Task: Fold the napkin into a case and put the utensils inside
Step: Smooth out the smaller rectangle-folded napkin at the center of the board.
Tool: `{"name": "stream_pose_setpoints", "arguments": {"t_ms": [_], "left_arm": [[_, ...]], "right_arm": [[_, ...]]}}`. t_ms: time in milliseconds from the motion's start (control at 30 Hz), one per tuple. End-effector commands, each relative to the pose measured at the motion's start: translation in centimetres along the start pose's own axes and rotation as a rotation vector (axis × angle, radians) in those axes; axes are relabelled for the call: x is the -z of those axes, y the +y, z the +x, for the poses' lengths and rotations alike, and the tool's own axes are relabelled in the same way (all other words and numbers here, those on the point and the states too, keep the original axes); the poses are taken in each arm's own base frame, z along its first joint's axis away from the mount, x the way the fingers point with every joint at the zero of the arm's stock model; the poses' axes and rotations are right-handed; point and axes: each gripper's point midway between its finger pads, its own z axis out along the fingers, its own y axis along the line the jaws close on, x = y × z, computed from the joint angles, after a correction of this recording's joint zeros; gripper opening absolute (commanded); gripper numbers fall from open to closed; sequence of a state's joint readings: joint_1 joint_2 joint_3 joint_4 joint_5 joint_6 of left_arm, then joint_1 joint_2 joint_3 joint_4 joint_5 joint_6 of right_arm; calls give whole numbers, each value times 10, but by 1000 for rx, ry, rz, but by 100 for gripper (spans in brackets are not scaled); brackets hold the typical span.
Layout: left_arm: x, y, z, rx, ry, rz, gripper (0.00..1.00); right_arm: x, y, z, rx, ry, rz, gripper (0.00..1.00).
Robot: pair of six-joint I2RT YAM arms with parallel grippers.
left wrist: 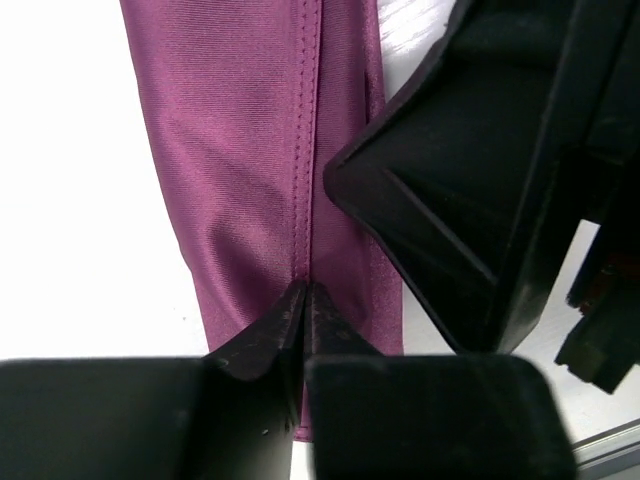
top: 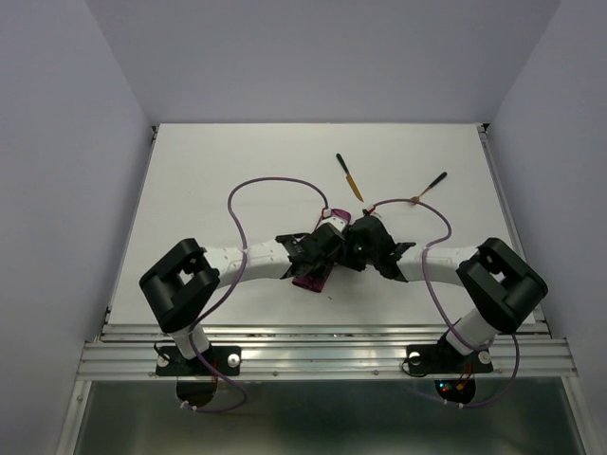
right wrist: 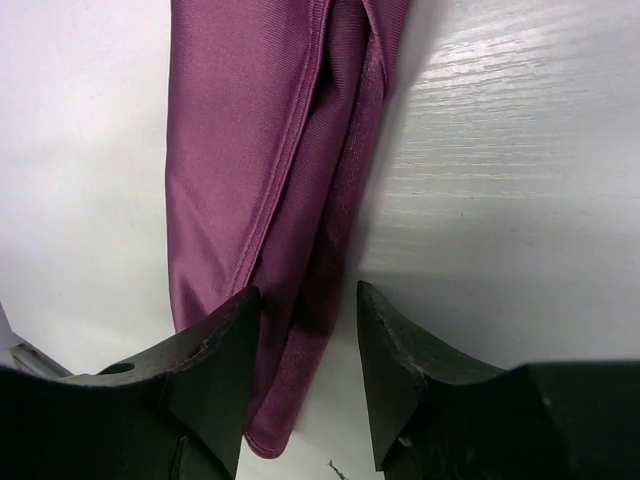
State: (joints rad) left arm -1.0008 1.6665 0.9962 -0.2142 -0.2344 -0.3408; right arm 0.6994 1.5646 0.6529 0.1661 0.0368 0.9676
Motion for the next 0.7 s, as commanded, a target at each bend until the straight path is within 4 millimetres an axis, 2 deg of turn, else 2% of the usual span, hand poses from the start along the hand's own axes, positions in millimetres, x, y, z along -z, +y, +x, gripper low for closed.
{"name": "stream_pose_setpoints", "arguments": {"t_ms": [0,67,200,233,300,333,433,667], "left_arm": [[2,0,-13,-10,-29,-21,9],[1,1,-12,-14,-25,-27,0],[1,1,-12,-12,-26,-26,0],[1,0,-13,-10,-31,-24,0],[3,-2,-16,-2,-45,-11,0],[4,-3,-16,3,-48,-7,0],[8,-10,-22,19,-69,38,0],[14,-28,-27,62,-83,136,0]], "right_arm": [[-7,18,-11,-8,-20,-57,48],[-10,17,-10,-11,-16,-54,44],[-11,17,-10,-8,-20,-51,34],[-12,16,-11,-10,-21,-48,27],[-12,16,-12,-12,-26,-47,21],[-12,16,-12,-12,-27,-45,14],[-12,16,-13,-17,-34,-45,2],[-11,16,-14,-17,-37,-47,1]]}}
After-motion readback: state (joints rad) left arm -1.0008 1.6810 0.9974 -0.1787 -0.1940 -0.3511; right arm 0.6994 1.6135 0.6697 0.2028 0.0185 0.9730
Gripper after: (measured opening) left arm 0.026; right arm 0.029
